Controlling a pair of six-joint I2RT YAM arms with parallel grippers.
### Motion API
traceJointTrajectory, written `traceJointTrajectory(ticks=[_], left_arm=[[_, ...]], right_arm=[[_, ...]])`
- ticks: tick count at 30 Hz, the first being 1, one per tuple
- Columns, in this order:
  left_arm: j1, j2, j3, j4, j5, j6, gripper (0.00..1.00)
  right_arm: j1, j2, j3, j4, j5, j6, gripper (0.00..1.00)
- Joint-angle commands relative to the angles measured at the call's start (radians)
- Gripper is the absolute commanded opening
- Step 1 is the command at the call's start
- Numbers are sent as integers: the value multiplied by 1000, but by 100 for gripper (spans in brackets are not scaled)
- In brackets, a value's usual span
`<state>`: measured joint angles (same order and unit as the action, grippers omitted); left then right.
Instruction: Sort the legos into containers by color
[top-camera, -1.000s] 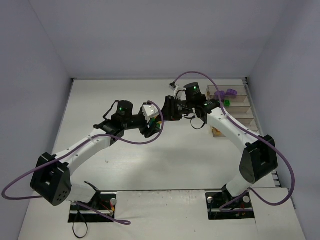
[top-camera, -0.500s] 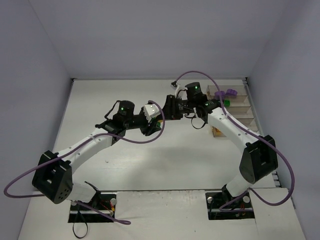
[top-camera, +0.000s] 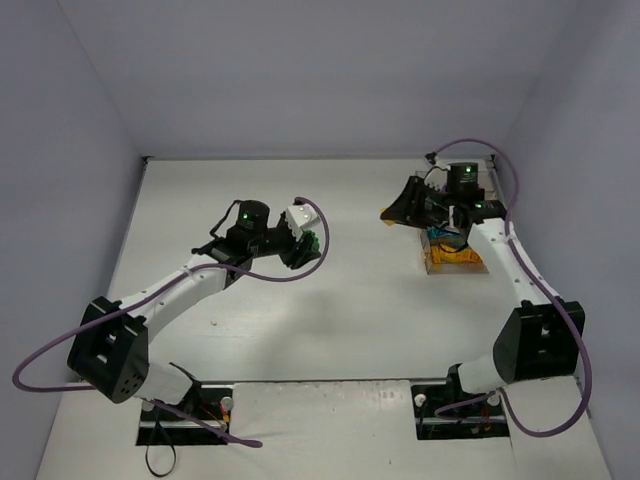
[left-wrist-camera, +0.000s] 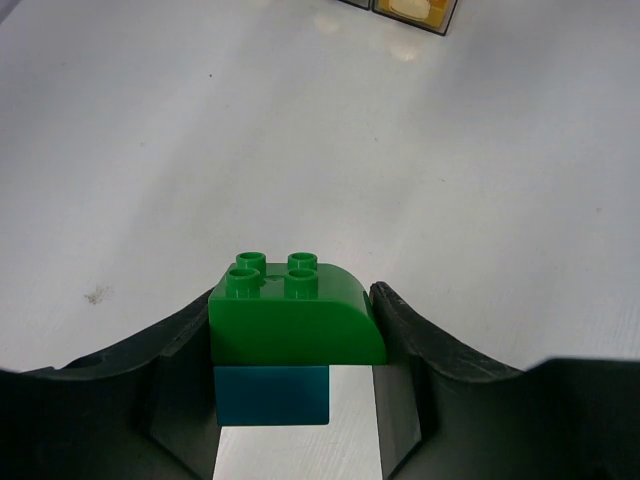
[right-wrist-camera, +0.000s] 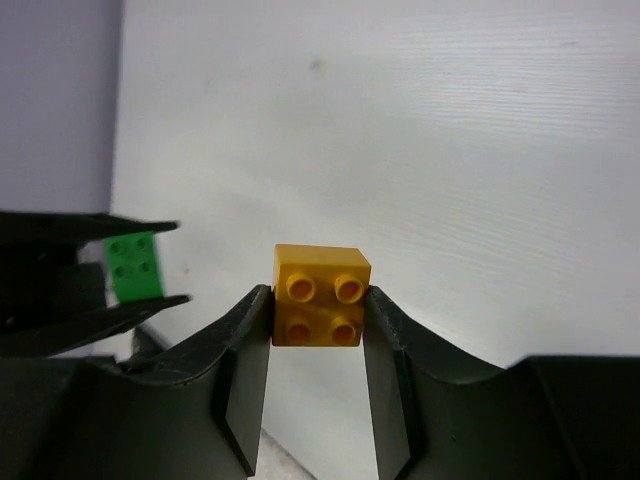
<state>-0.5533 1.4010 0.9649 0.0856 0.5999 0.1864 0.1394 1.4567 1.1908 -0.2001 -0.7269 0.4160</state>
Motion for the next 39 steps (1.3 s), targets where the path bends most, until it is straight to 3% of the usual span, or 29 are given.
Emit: traceJointTrajectory(ticks=[1, 8, 18, 23, 28, 33, 37, 39], left_arm=[[3, -13, 26, 68, 6, -16, 7], [3, -54, 17, 29, -2, -12, 8], [0, -140, -72, 83, -6, 8, 11], [-11, -157, -110, 117, -11, 7, 11], [-22, -152, -104, 115, -12, 15, 11], [-22, -155, -98, 123, 8, 12, 12], [-22, -149, -80, 118, 34, 27, 15], [-22, -143, -68, 115, 38, 30, 15]], right_arm=[[-76, -84, -2, -115, 212, -85, 1], [-358, -115, -94, -160, 530, -95, 7], [-393, 8, -82, -150, 590, -72, 18], [-393, 47, -69, -145, 593, -65, 46], [-391, 50, -83, -134, 566, -60, 64], [-370, 4, -80, -111, 466, -82, 64], [-272, -42, -37, -71, 195, -89, 61], [-160, -47, 1, -49, 88, -66, 61]])
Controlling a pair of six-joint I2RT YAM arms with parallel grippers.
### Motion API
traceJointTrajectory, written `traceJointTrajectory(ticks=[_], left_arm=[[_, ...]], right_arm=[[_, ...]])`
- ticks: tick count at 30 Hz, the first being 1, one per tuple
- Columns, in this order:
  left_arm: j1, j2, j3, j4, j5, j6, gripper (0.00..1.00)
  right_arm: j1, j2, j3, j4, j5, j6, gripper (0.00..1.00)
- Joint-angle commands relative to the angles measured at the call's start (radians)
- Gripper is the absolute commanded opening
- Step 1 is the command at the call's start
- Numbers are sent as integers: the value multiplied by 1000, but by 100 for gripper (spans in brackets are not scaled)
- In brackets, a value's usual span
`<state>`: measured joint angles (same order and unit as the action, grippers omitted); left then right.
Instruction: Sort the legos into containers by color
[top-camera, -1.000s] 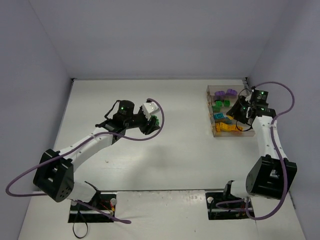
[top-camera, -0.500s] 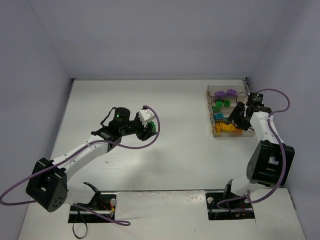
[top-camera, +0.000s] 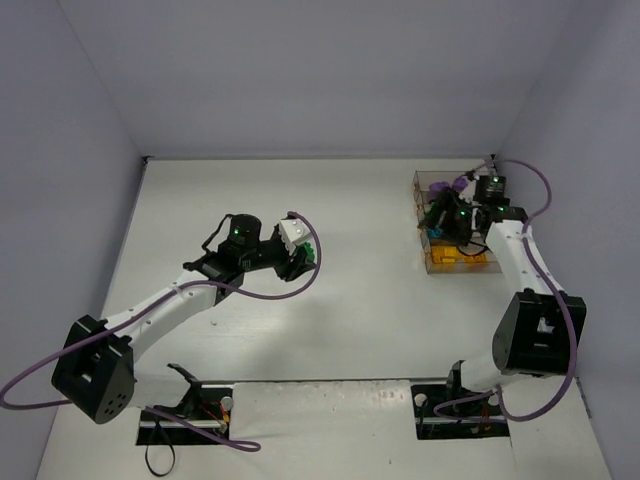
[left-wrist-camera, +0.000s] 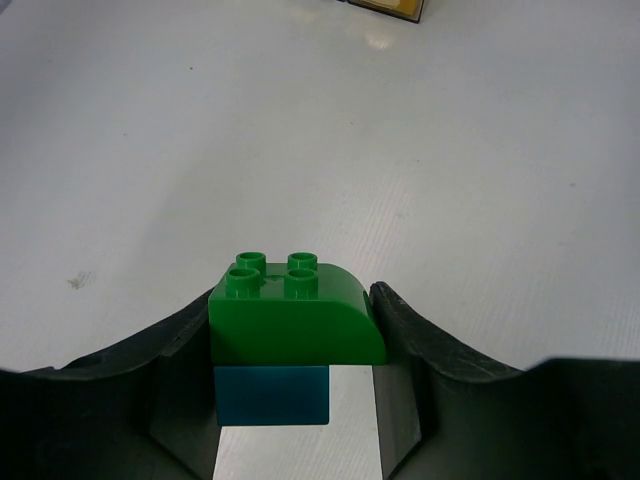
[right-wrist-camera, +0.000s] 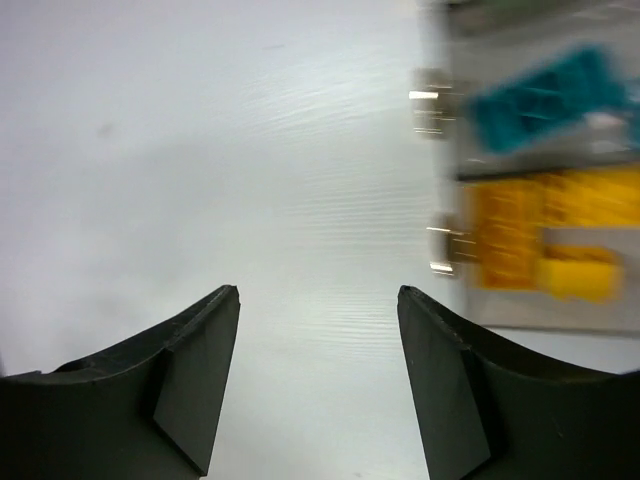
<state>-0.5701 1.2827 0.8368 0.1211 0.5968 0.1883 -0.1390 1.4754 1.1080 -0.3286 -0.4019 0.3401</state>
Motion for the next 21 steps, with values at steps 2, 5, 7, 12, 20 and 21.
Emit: traceJointTrajectory(ticks=[2, 5, 7, 12, 20, 21], left_arm=[[-5, -22, 68, 81, 44, 33, 15], [-5, -14, 82, 71, 40, 40, 15], [-5, -5, 96, 61, 38, 43, 15], [-7, 13, 125, 46, 37, 45, 15], [-7, 27, 143, 26, 40, 48, 15], [-8, 24, 145, 26, 43, 46, 15]], right_arm=[[195, -69, 102, 126, -311, 42, 61], [321, -73, 110, 202, -348, 109, 61], [406, -69, 108, 244, -373, 151, 62], [559, -33, 124, 295, -365, 175, 63], [656, -10, 131, 376, -362, 203, 63], [662, -3, 133, 379, -362, 203, 63]])
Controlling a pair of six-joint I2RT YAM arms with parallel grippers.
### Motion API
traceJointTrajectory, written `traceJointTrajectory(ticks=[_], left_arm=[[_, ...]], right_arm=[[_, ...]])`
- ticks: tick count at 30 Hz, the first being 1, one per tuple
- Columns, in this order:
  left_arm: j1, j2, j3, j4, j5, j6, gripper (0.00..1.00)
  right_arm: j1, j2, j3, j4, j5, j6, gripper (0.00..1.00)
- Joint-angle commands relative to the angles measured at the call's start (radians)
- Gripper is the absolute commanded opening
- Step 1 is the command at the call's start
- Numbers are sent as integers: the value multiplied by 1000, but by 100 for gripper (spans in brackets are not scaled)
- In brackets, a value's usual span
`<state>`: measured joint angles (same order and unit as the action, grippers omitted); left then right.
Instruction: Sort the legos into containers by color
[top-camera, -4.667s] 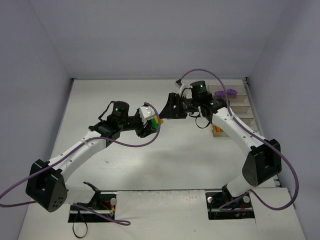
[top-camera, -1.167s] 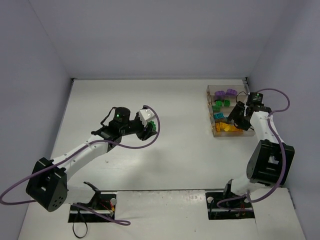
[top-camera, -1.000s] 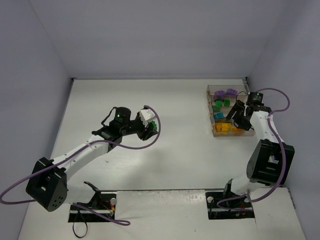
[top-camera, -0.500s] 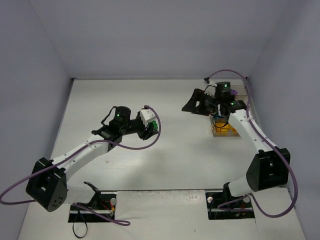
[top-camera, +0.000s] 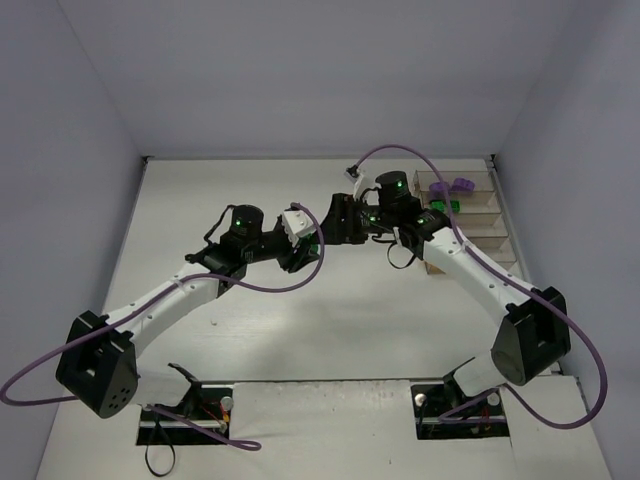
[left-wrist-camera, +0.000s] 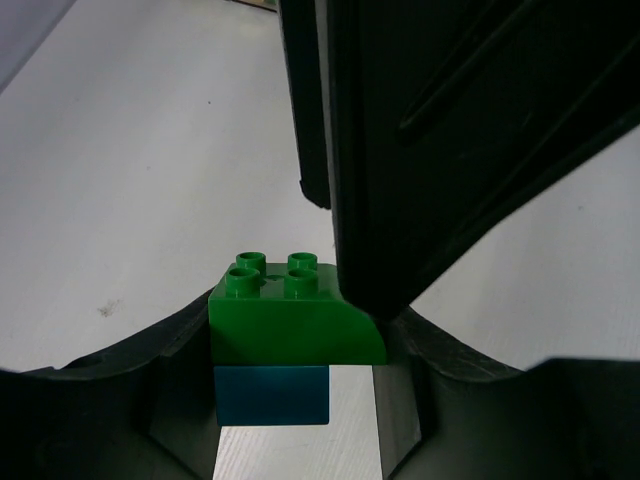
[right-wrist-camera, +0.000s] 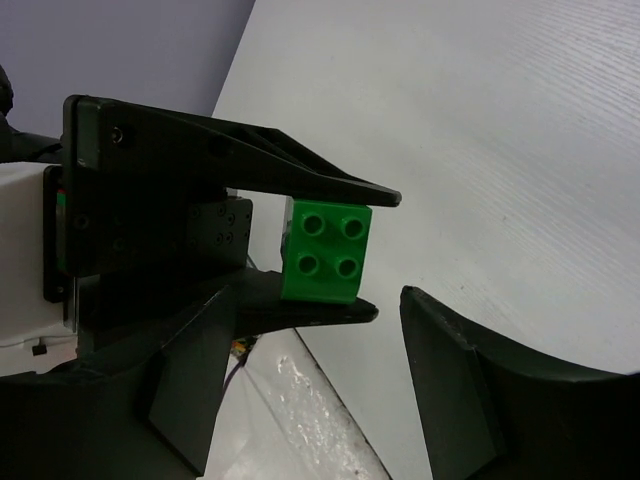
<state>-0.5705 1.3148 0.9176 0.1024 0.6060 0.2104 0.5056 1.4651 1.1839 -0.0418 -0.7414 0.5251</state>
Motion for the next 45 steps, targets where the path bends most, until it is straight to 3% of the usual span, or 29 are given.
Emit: traceJointTrajectory(ticks=[1, 16, 19, 22, 23, 24, 25, 26, 28, 31, 45], left_arm=[[-6, -9, 64, 43, 37, 23, 15], [-6, -28, 60, 31, 41, 23, 15], [-6, -28, 58, 34, 44, 20, 15], [-6, -25, 60, 33, 44, 21, 15], [-6, -26, 60, 33, 44, 21, 15], [-6, -25, 58, 30, 41, 24, 17], [-6, -25, 55, 29, 35, 24, 21], [-6, -25, 53, 29, 28, 21, 32], [-5, -29, 41, 29, 14, 18, 51], [-3, -54, 21, 22, -14, 30, 61], [15, -86, -3, 16, -37, 75, 62]], right_arm=[[22, 11, 56, 97, -13, 19, 63], [63, 61, 49, 137, 4, 38, 59], [65, 60, 40, 137, 2, 36, 54], [65, 52, 36, 138, 11, 32, 36], [65, 44, 36, 137, 16, 27, 20], [65, 40, 37, 137, 19, 24, 12], [63, 37, 37, 135, 25, 21, 6], [62, 34, 37, 135, 25, 15, 0], [48, 31, 39, 128, 22, 9, 0], [28, 23, 36, 123, 7, 4, 0], [-36, 14, 28, 122, -90, -10, 0]])
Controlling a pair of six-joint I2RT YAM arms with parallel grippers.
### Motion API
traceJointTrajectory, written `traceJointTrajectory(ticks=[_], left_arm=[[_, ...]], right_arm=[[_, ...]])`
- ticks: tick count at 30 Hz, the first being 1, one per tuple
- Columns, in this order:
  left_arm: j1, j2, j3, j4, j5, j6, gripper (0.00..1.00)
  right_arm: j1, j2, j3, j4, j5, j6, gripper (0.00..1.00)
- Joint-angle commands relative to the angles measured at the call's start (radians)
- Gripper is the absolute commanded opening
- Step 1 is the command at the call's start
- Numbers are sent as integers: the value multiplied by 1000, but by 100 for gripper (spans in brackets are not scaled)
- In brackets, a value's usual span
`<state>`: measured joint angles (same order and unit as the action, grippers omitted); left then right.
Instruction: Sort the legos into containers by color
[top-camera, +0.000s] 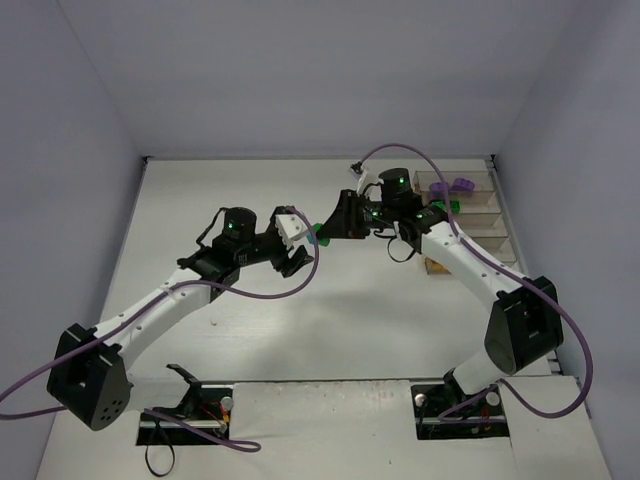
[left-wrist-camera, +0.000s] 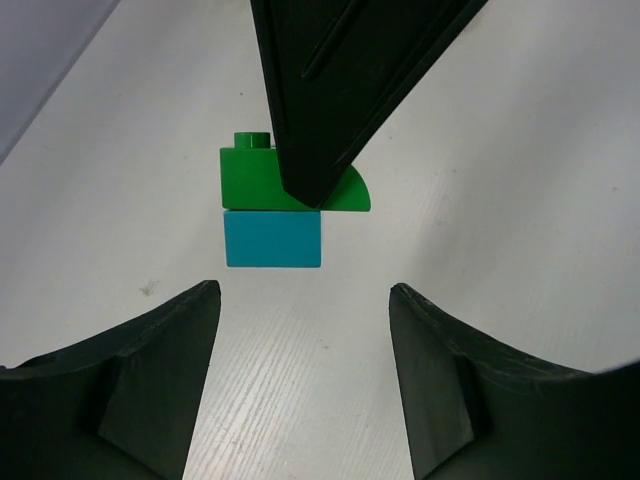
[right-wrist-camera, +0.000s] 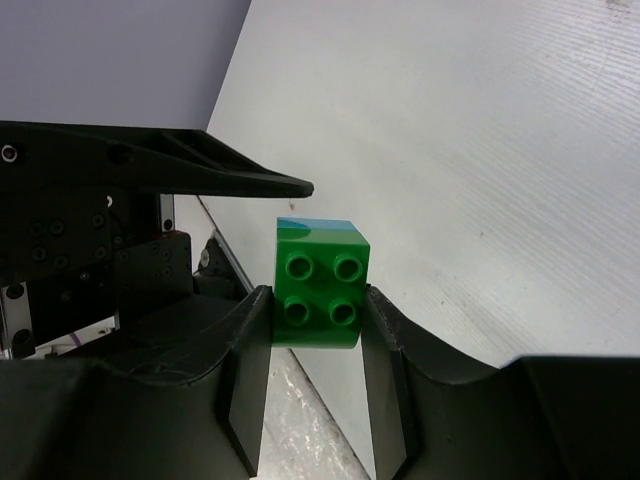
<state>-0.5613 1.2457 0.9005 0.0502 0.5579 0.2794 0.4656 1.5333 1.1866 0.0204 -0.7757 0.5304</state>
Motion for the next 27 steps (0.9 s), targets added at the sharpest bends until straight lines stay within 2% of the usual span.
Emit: traceJointTrajectory(ticks=[1, 17, 25, 27], left_arm=[[5, -14, 15, 86, 13, 1, 62], [6, 49, 41, 221, 45, -98, 60], [5, 54, 54, 231, 63, -114, 53], [6, 57, 54, 226, 66, -114, 47]], right_arm=[[4, -56, 24, 59, -59, -15, 0], [7, -87, -13, 72, -103, -7, 0], [8, -90, -24, 78, -114, -9, 0], [8, -91, -22, 79, -116, -7, 0]])
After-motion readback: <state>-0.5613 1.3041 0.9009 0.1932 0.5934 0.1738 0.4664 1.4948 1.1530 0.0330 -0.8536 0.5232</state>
